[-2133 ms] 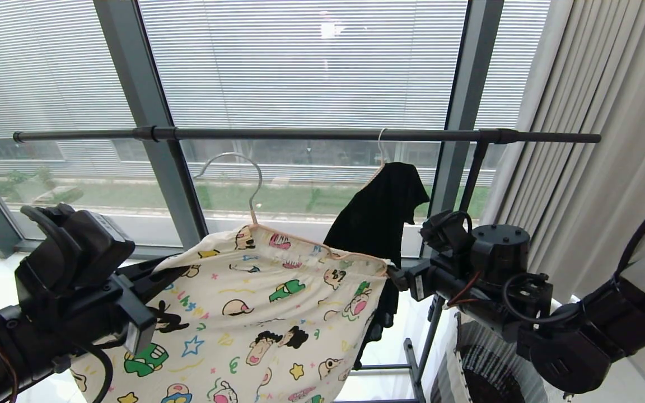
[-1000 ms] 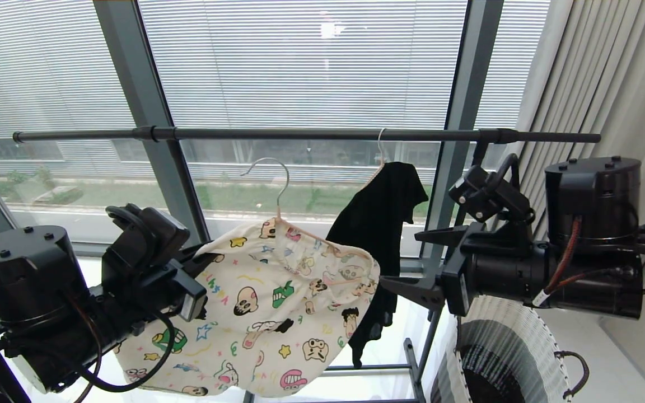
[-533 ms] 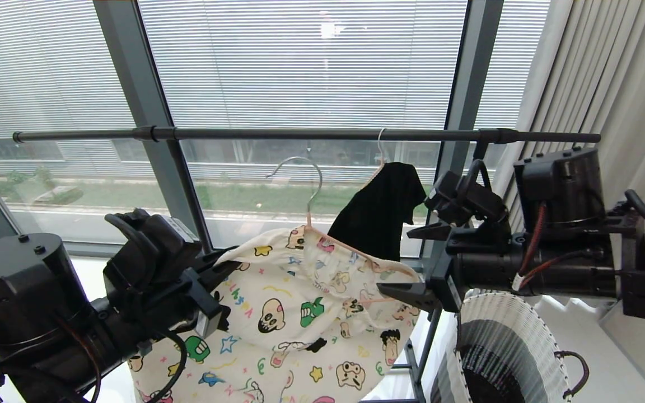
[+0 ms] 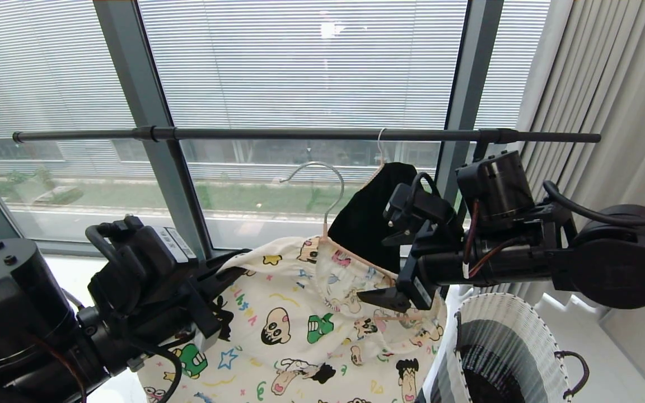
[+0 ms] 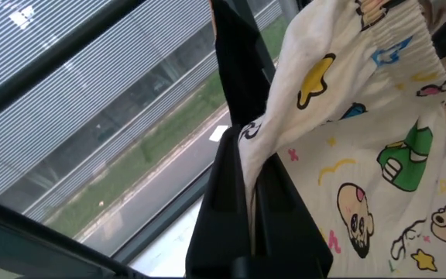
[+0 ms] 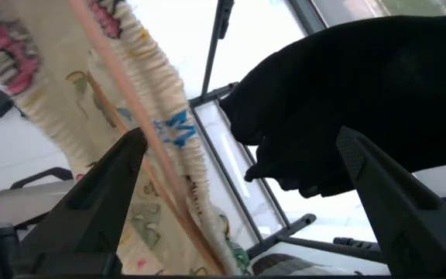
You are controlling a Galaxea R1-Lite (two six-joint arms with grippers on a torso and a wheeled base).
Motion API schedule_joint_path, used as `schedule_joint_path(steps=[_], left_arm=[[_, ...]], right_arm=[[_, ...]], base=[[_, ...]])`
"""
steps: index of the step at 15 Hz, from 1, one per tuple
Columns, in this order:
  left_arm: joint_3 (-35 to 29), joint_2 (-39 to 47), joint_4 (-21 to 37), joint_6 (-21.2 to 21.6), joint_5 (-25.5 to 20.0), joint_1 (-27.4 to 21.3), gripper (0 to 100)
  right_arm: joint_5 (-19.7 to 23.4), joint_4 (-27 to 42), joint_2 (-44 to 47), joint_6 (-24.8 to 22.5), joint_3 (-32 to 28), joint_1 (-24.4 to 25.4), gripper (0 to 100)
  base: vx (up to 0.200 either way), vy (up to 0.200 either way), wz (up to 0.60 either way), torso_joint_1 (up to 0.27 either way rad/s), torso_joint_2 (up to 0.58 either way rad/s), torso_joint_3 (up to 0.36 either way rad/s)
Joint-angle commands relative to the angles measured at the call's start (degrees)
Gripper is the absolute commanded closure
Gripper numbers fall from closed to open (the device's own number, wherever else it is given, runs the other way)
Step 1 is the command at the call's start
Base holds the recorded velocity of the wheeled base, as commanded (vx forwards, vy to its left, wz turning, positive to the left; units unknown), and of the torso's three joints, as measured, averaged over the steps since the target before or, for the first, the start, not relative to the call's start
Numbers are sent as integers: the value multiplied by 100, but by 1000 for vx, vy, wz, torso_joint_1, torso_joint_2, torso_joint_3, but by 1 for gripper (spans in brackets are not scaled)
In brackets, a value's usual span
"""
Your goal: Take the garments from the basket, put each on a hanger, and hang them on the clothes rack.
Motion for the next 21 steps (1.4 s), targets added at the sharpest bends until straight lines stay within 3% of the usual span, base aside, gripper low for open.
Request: schedule_joint_path(steps=[1,5,11,12,15,18,21], left_arm=[[130,-136,-2,8,-6,-126,100],[165,-153,-2,8,2,-135,100],[165,-197,-11,8,2,-135,100],[174,-215,-2,8,2,-135,100],[182,-233,-2,8,2,-135,100],[217,-259,-2,8,-6,-144,100],[367,-338,-11,52,-6,-205,100]], right_arm=[[3,-4,133,-10,-67,116,0],[82,-4,168,-10,-41,521,0],[82,-30,194,-10,-41,573,0],[74,-39,194,-10,-41,573,100],[30,-65,177,-10,-49,573,100],[21,-514,159,-63,12,556,100],[65,-663,150,-669,3,503,100]], base=[[0,0,0,0,0,0],[0,0,0,0,0,0],[0,0,0,0,0,0],[0,0,0,0,0,0],[0,0,0,0,0,0],[0,0,0,0,0,0],[0,0,0,0,0,0]])
